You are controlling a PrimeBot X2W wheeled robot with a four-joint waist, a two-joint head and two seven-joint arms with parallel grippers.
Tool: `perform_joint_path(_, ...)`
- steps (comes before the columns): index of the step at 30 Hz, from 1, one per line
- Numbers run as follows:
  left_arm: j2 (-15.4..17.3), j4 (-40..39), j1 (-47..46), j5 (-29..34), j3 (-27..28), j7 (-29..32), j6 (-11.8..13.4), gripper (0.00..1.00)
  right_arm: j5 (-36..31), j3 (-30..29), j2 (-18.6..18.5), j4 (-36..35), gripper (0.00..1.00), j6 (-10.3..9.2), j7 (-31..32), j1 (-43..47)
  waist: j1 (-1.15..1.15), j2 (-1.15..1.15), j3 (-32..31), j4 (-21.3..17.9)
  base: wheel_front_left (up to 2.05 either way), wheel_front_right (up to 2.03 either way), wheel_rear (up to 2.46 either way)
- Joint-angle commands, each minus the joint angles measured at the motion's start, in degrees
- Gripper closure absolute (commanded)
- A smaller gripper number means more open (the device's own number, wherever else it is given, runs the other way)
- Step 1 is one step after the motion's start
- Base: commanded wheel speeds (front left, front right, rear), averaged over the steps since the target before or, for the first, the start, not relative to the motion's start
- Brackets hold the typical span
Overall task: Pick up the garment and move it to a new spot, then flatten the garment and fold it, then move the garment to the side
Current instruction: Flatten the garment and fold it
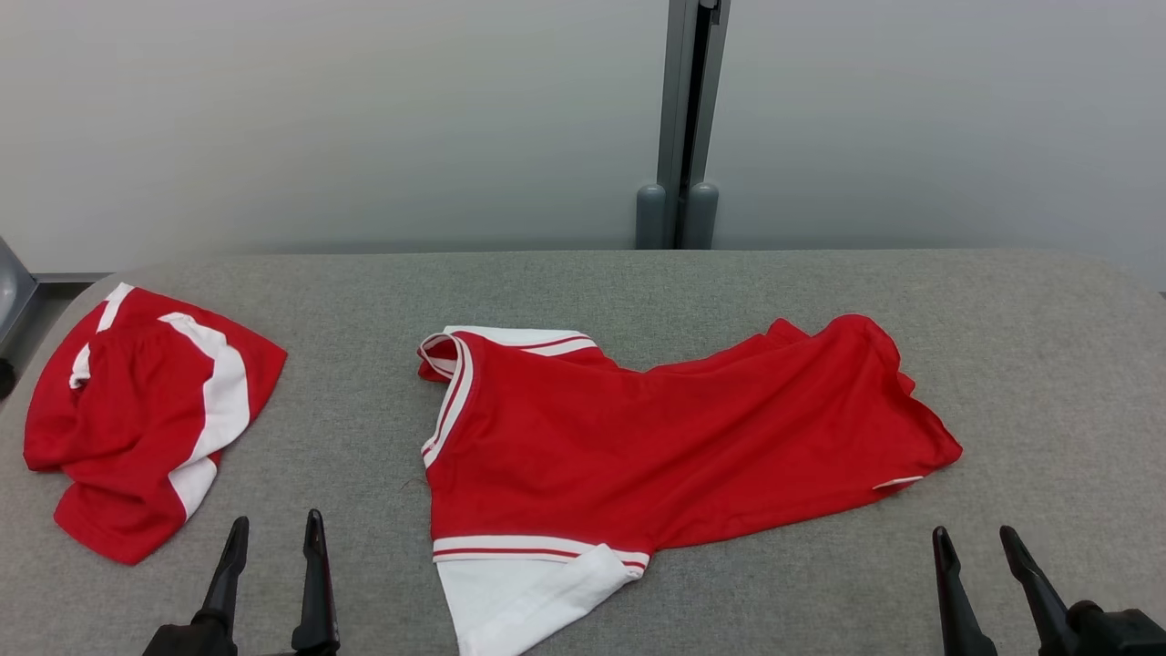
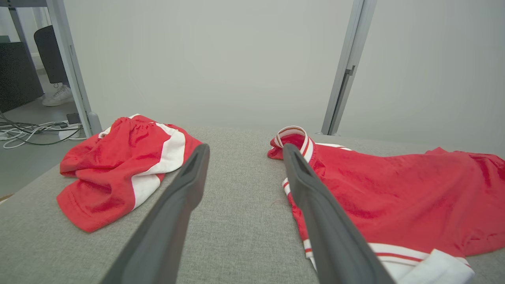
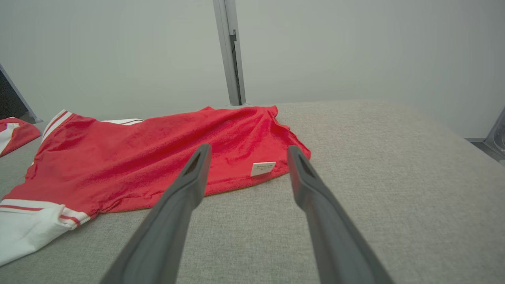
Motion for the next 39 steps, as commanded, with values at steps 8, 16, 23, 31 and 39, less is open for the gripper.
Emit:
perform_joint_path(8, 0.0, 0.0, 0.7, 0.3, -0.3, -0.1, 0.2, 0.00, -1.2, -0.6, 1.3, -3.8, 0.00, 0.03, 2.2, 3.2, 0.01, 0.01, -0.1, 0.1, 0.00, 0.00, 0.00)
perform_joint_path(16, 0.0, 0.7, 0.1, 0.4, -0.5, -0.1, 0.1, 0.00, -2.0, -1.1, 1.6, -4.8, 0.00, 0.03, 3.1, 3.7, 0.01, 0.01, -0.2, 0.5, 0.00, 0.00, 0.00)
perform_joint_path(23, 0.0, 2.5, 0.8, 0.5, -3.9, -0.1, -0.5, 0.00, -1.6, -2.8, 1.8, -3.1, 0.00, 0.03, 3.4, 3.5, 0.01, 0.01, 0.1, 0.5, 0.00, 0.00, 0.00)
perform_joint_path(31, 0.5, 7.2, 1.6, 0.8, -10.5, -0.1, -0.9, 0.00, -2.5, -4.0, 0.2, 1.8, 0.00, 0.02, 3.3, 0.2, 0.01, 0.01, 0.8, 0.3, 0.00, 0.00, 0.00)
perform_joint_path(39, 2.2, 12.5, 0.7, -0.7, -19.1, -0.1, -0.8, 0.00, -2.4, -4.4, -2.4, 8.1, 0.00, 0.02, 2.6, -4.9, 0.01, 0.01, 2.9, 0.3, 0.00, 0.00, 0.00)
